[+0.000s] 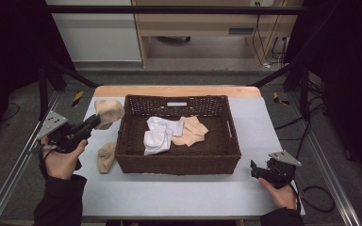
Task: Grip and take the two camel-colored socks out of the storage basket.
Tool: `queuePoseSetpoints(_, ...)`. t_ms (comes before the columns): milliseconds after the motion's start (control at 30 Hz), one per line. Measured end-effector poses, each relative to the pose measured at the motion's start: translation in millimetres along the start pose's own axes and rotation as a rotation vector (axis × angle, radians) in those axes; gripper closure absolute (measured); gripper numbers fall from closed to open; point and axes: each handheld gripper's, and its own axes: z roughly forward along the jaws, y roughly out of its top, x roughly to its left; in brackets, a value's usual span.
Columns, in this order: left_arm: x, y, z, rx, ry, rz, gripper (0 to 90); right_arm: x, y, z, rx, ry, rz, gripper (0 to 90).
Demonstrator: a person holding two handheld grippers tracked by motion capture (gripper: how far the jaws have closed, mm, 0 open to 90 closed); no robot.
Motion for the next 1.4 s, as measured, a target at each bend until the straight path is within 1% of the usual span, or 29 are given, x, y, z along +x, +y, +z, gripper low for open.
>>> queuePoseSetpoints(133,6.1,-5.1,-3.7,0.017,0.017,-0.006,85.3,-0.9,-0.1,-2.2,-0.008,-0.001,0.003,4.7)
queuePoseSetpoints(167,7.9,-7.2,-4.4,0.023,0.025,-0.006,85.3,-1.0,-0.3,-2.6,-0.009,-0.001,0.008,4.7)
queuePoseSetpoints(200,11.3,-11.1,-5.5,0.038,0.043,-0.007,85.3,-1.7,-0.6,-2.6,-0.009,-0.003,0.005,4.7)
queuePoseSetpoints(433,24.2,-25.9,-9.5,0.079,0.076,-0.035,85.3,-0.6,-0.5,-2.4,-0.004,0.002,0.008,4.7)
queuePoseSetpoints(467,25.0,-27.8,-9.2,0.085,0.081,-0.037,85.3,-0.7,-0.5,-2.5,-0.005,0.003,0.007,4.7)
queuePoseSetpoints(533,24.9,-31.9,-8.2,0.105,0.093,-0.026,85.3,-0.6,-0.5,-2.9,-0.007,0.004,0.007,4.7)
queuePoseSetpoints(600,24.0,-37.3,-6.8,0.125,0.092,-0.022,85.3,-0.6,-0.6,-3.1,-0.006,0.003,0.005,4.7)
queuePoseSetpoints(633,24.0,-37.3,-6.8,0.125,0.092,-0.022,85.3,-0.6,-0.6,-3.1,-0.006,0.003,0.005,4.7)
queuePoseSetpoints(667,24.0,-43.5,-5.3,0.149,0.101,-0.019,85.3,-1.2,-0.7,-2.9,-0.009,0.001,0.0,4.7)
queuePoseSetpoints(767,26.9,-52.3,-4.7,0.189,0.116,-0.018,85.3,-1.0,-0.6,-3.1,-0.007,0.002,0.001,4.7)
queuePoseSetpoints(967,32.8,-67.3,-4.3,0.247,0.133,-0.024,85.3,-0.7,-0.5,-2.9,-0.006,0.003,0.005,4.7)
queuePoseSetpoints(1133,36.6,-76.1,-2.3,0.29,0.132,-0.041,85.2,-1.2,-0.7,-3.1,-0.008,0.0,0.001,4.7)
queuePoseSetpoints(1167,37.0,-77.8,-1.8,0.3,0.132,-0.041,85.2,-1.4,-0.7,-3.0,-0.008,0.0,0.0,4.7)
queuePoseSetpoints(1200,37.0,-77.8,-1.8,0.3,0.132,-0.041,85.1,-1.2,-0.6,-2.9,-0.006,0.001,0.001,4.7)
queuePoseSetpoints(1233,37.8,-81.7,-0.6,0.322,0.136,-0.038,85.1,-0.8,-0.5,-3.1,-0.005,0.004,0.005,4.7)
queuePoseSetpoints(1267,38.1,-83.8,0.3,0.333,0.137,-0.038,85.0,-0.6,-0.5,-3.1,-0.005,0.002,0.005,4.7)
queuePoseSetpoints(1300,38.1,-83.8,0.3,0.333,0.137,-0.038,84.9,-0.6,-0.5,-3.2,-0.005,0.003,0.005,4.7)
queuePoseSetpoints(1333,39.1,-87.8,2.2,0.352,0.141,-0.038,84.8,-0.8,-0.6,-3.1,-0.006,0.002,0.002,4.7)
queuePoseSetpoints(1400,39.4,-89.6,3.4,0.36,0.145,-0.034,84.2,-0.8,-0.5,-3.0,-0.006,0.003,0.005,4.7)
